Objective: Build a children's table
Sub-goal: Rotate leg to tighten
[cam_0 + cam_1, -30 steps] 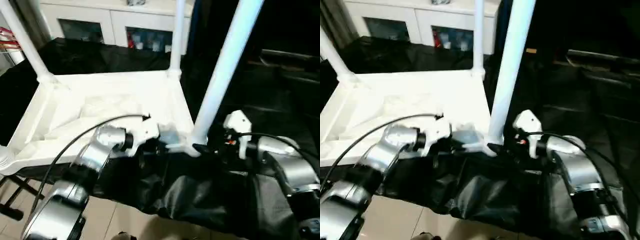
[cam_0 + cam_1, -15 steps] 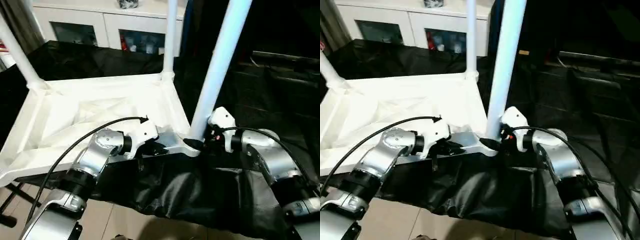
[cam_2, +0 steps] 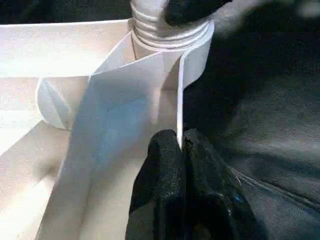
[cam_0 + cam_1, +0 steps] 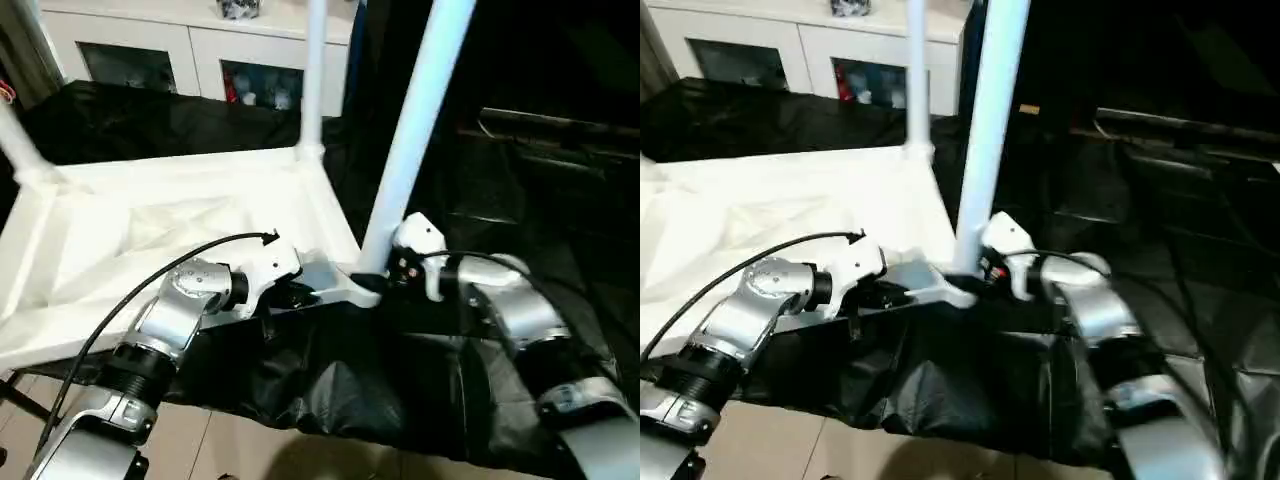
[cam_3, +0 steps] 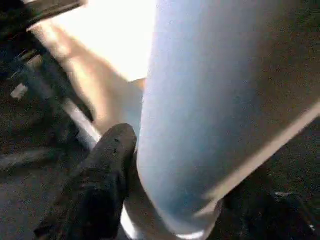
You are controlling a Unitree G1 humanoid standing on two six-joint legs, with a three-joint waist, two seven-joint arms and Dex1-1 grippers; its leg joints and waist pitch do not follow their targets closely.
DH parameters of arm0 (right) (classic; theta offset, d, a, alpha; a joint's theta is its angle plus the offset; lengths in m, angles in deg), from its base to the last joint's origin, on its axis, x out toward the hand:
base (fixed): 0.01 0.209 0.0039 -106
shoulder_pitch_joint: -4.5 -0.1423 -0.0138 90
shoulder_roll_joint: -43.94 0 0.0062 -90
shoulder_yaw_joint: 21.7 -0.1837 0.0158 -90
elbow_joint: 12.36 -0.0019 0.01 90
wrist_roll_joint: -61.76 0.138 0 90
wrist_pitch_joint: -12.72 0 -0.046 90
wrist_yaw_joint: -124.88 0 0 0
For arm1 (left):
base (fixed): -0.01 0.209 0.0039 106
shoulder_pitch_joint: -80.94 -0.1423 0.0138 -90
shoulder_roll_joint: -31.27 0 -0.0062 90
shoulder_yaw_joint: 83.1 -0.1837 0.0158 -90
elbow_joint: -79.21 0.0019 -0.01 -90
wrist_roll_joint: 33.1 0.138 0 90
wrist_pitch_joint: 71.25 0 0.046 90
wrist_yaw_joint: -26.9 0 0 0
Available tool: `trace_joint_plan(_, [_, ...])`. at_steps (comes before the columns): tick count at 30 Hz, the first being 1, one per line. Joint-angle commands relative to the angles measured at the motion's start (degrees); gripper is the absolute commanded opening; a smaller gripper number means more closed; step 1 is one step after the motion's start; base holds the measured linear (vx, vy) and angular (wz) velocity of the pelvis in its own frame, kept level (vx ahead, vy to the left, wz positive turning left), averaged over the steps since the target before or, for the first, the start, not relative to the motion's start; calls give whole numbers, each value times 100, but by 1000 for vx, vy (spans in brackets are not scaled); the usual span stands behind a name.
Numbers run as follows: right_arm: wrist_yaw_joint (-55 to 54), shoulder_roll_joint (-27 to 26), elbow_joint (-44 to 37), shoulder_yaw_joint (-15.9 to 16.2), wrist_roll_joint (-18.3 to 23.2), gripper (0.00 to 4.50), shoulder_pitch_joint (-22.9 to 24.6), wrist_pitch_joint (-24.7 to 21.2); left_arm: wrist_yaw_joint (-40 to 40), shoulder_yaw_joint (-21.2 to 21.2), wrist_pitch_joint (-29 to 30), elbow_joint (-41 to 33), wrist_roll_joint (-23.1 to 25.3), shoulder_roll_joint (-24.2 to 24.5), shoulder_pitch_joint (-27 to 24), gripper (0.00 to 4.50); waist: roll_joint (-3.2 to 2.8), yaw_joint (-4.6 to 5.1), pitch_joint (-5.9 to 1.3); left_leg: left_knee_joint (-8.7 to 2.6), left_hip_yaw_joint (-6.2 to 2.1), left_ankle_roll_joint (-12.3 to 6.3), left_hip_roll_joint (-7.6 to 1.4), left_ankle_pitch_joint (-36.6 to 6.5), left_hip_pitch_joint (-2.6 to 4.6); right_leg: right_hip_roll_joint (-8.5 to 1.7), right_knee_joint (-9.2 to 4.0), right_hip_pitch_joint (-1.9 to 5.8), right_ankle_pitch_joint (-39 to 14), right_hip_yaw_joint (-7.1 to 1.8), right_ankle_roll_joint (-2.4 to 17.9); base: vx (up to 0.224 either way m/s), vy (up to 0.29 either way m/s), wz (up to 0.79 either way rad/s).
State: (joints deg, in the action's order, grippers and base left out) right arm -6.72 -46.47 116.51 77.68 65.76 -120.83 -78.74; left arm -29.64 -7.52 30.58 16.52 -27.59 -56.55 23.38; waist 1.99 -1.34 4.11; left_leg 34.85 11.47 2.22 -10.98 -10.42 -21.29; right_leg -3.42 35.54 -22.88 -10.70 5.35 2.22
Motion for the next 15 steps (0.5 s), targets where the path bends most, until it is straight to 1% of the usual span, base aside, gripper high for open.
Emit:
trace_joint_plan(1, [-453,-285,184,139,-140,235,171,-153,716,141,179,202,32,-257,150,0,101,-59,-405,-370,-158,-264,-281,-935,89,-566,-517,262,-1810,-380,952,0,0,0])
trace_joint_plan(2, [-640,-395,240,105,-144,229,192,-174,852,159,223,253,41,-328,198,0,88,-87,-411,-372,-164,-241,-281,-947,93,-575,-524,268,-1858,-377,927,0,0,0])
trace_joint_plan(3, [-917,-547,302,56,-147,227,207,-231,1026,169,255,324,69,-428,268,0,86,-90,-414,-377,-164,-225,-286,-926,92,-571,-512,268,-1821,-379,925,0,0,0])
trace_joint_plan(4, [-1068,-629,335,30,-149,227,214,-263,1119,174,271,362,84,-481,305,0,57,-92,-411,-390,-162,-177,-293,-952,106,-570,-522,245,-1763,-385,942,0,0,0])
trace_joint_plan(5, [-1364,-800,417,-29,-147,226,215,-318,1293,175,298,431,119,-587,378,0,76,-96,-409,-393,-166,-150,-286,-1032,112,-578,-528,257,-1828,-382,929,0,0,0])
trace_joint_plan(6, [-1753,-1020,508,-76,-182,225,180,-343,1418,121,252,497,176,-689,455,0,-8,-110,-400,-403,-183,-117,-289,-1070,126,-590,-536,245,-1866,-387,936,0,0,0])
trace_joint_plan(7, [-2013,-1168,569,-104,-211,221,153,-352,1491,82,217,535,213,-751,501,0,-4,-102,-412,-410,-184,-69,-284,-1154,139,-578,-550,249,-1890,-377,927,0,0,0])
trace_joint_plan(8, [-2160,-1293,623,-100,-249,221,101,-358,1482,48,171,555,230,-795,526,0,-48,-110,-413,-413,-188,-32,-284,-1220,144,-583,-552,248,-1875,-381,937,0,0,0])
trace_joint_plan(9, [-2263,-1380,661,-96,-276,221,64,-363,1477,24,139,569,243,-826,543,0,-35,-100,-416,-421,-190,-16,-289,-1261,143,-583,-558,246,-1875,-381,939,0,0,0])
trace_joint_plan(10, [-2095,-1450,652,-88,-205,221,42,-390,1402,-11,57,573,249,-824,545,0,-20,-96,-415,-427,-197,-13,-285,-1390,142,-591,-575,265,-1973,-374,903,0,0,0])
trace_joint_plan(11, [-1996,-1461,634,-89,-161,250,44,-395,1377,-21,41,573,250,-816,544,0,-21,-94,-416,-425,-198,-14,-286,-1398,140,-594,-571,268,-1969,-378,894,0,0,0])
trace_joint_plan(12, [-1816,-1456,513,-121,-78,267,59,-287,1207,-95,-146,519,275,-744,501,0,-77,-109,-418,-429,-209,-12,-287,-1400,140,-600,-567,273,-1941,-380,894,0,0,0])
trace_joint_plan(13, [-1709,-1430,436,-156,-23,279,67,-259,1087,-116,-177,458,252,-690,460,0,-49,-99,-427,-431,-201,-16,-292,-1409,131,-589,-562,274,-1847,-385,893,0,0,0])
trace_joint_plan(14, [-1666,-1409,410,-163,-11,288,69,-247,1039,-115,-172,428,234,-667,441,0,-81,-99,-444,-435,-204,-16,-294,-1343,119,-581,-537,291,-1643,-385,946,0,0,0])
trace_joint_plan(15, [-1619,-1385,381,-172,3,288,73,-233,986,-115,-167,395,214,-642,420,0,-101,-102,-449,-435,-205,-18,-295,-1321,119,-585,-526,297,-1546,-386,978,0,0,0])
